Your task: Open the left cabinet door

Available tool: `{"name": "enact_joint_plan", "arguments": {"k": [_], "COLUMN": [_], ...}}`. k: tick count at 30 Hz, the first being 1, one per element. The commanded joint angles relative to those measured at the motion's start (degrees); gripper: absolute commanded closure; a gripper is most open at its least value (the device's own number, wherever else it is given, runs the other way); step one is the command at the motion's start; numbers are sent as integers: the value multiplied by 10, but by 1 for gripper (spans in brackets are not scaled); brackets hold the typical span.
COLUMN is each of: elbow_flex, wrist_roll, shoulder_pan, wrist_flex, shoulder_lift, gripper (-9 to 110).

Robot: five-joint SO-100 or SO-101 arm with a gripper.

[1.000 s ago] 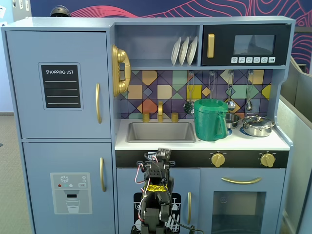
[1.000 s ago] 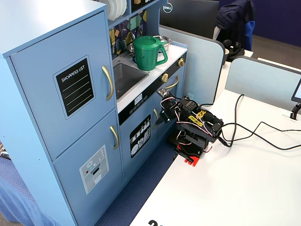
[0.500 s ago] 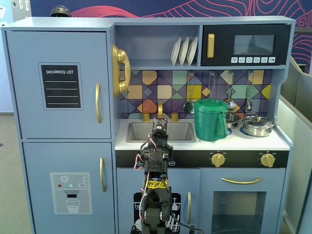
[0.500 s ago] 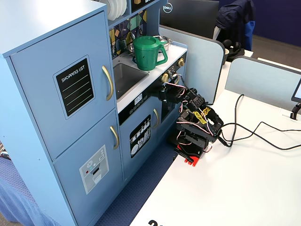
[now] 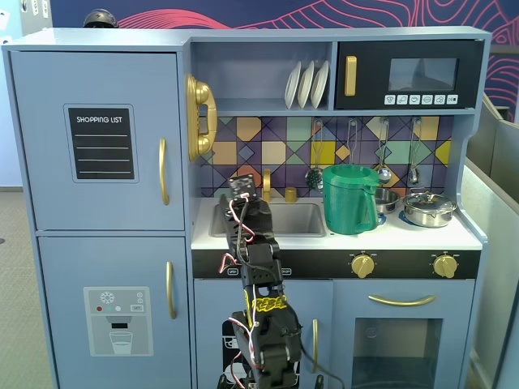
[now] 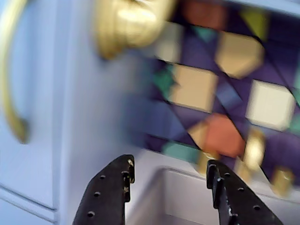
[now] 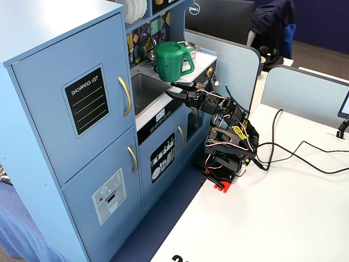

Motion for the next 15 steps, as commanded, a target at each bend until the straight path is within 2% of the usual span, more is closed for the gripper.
{"name": "enact_joint_plan", "arguments": {"k": [1,15], "elbow_flex": [-43,-60], "wrist_roll": [-36,-72], "shoulder_pan": [-53,-167], "wrist_flex": [-42,-133], "shoulder_lift": [-37,-155], "gripper": [89,83]}}
